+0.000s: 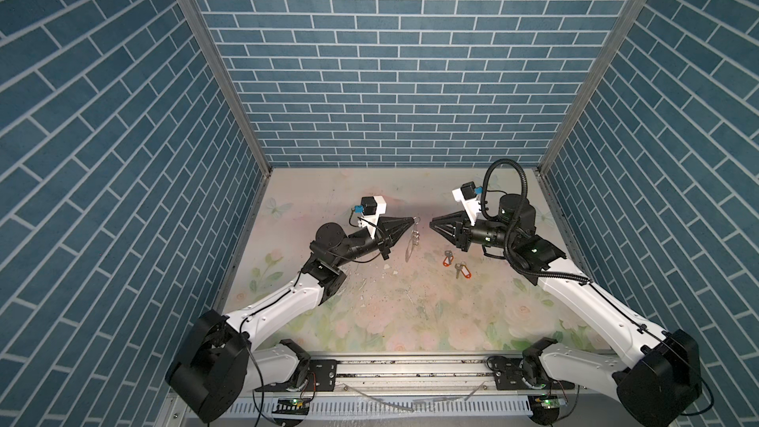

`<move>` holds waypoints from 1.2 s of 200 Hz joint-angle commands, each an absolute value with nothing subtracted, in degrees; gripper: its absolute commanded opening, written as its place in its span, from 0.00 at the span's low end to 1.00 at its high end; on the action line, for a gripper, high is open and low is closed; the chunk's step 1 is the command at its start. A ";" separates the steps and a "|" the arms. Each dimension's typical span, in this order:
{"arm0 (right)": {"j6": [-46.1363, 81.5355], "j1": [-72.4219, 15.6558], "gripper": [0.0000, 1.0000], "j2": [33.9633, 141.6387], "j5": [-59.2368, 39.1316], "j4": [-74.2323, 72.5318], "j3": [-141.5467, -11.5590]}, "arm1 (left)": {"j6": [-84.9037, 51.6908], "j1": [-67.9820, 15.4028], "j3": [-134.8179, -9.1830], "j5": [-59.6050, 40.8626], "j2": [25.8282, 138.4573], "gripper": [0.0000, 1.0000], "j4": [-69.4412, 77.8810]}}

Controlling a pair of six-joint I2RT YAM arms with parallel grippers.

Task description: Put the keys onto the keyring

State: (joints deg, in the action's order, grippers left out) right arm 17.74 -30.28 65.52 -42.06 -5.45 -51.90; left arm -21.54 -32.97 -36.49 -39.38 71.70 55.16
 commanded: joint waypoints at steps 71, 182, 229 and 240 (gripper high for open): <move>21.80 -30.23 0.17 62.64 -48.87 -12.84 -54.32 | -40.08 -29.53 -39.22 -48.52 81.50 0.00 80.52; 23.17 -32.84 0.20 68.72 -50.48 -17.85 -58.00 | -40.03 -29.58 -38.06 -48.18 80.15 0.00 80.51; 22.76 -34.71 0.17 70.13 -50.26 -17.87 -59.05 | -39.76 -29.58 -37.88 -48.22 79.88 0.00 80.51; 22.72 -34.97 0.15 70.38 -50.18 -17.95 -59.29 | -39.75 -29.53 -37.88 -48.25 79.80 0.00 80.51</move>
